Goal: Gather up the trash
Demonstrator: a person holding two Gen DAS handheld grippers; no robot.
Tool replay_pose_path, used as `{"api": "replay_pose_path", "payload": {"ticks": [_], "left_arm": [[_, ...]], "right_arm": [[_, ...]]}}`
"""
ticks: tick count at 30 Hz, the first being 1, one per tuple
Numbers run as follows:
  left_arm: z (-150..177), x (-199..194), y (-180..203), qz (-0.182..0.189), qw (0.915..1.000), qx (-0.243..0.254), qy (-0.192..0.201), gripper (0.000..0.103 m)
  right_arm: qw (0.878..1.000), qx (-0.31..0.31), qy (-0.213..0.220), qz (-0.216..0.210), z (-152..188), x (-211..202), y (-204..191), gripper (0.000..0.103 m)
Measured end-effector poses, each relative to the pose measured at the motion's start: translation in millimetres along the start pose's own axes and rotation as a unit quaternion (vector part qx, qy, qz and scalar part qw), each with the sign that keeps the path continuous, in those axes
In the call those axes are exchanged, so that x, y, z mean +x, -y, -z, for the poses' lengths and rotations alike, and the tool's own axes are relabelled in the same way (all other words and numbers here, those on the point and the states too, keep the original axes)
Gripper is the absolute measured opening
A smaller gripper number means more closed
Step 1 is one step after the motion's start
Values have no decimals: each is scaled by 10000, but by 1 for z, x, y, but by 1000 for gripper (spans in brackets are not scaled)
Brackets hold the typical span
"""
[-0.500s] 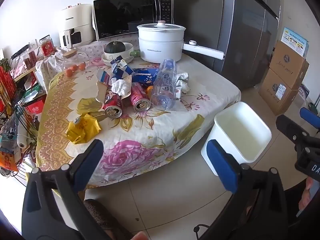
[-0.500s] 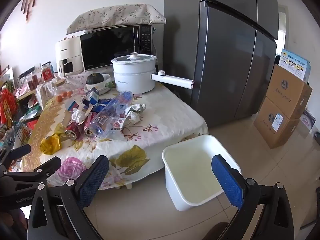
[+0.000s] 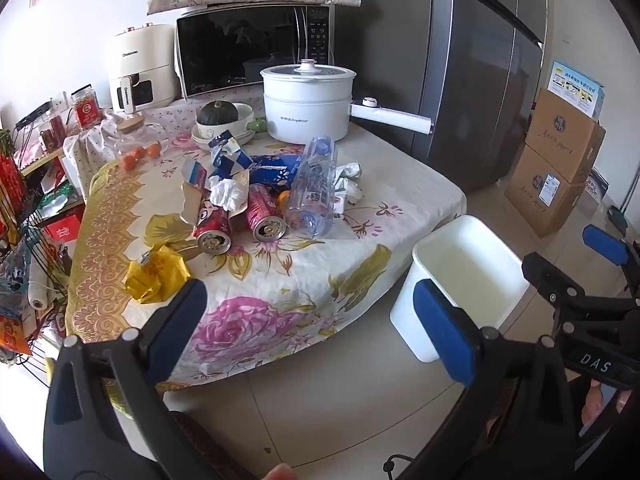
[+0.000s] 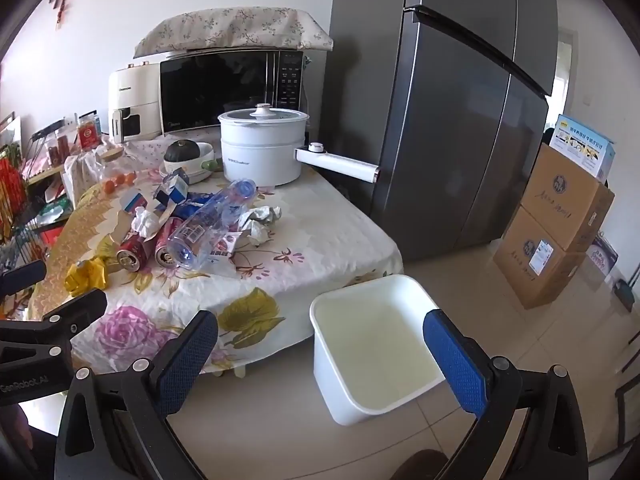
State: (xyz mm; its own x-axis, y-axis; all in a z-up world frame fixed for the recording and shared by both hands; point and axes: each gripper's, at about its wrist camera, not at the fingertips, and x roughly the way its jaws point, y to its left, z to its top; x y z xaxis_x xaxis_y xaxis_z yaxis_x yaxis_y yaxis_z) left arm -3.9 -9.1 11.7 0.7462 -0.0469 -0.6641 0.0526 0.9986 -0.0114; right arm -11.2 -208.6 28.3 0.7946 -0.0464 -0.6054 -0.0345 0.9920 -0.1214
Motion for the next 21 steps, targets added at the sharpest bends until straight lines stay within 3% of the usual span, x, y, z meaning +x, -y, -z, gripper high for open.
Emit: {"api": "replay_pose_path", "payload": {"ticks": [21], "left_arm": [[-2,-2,-4,90,9999,-48,-17,102]], "right_arm": [[9999,11,22,118,0,1,0,103]]}}
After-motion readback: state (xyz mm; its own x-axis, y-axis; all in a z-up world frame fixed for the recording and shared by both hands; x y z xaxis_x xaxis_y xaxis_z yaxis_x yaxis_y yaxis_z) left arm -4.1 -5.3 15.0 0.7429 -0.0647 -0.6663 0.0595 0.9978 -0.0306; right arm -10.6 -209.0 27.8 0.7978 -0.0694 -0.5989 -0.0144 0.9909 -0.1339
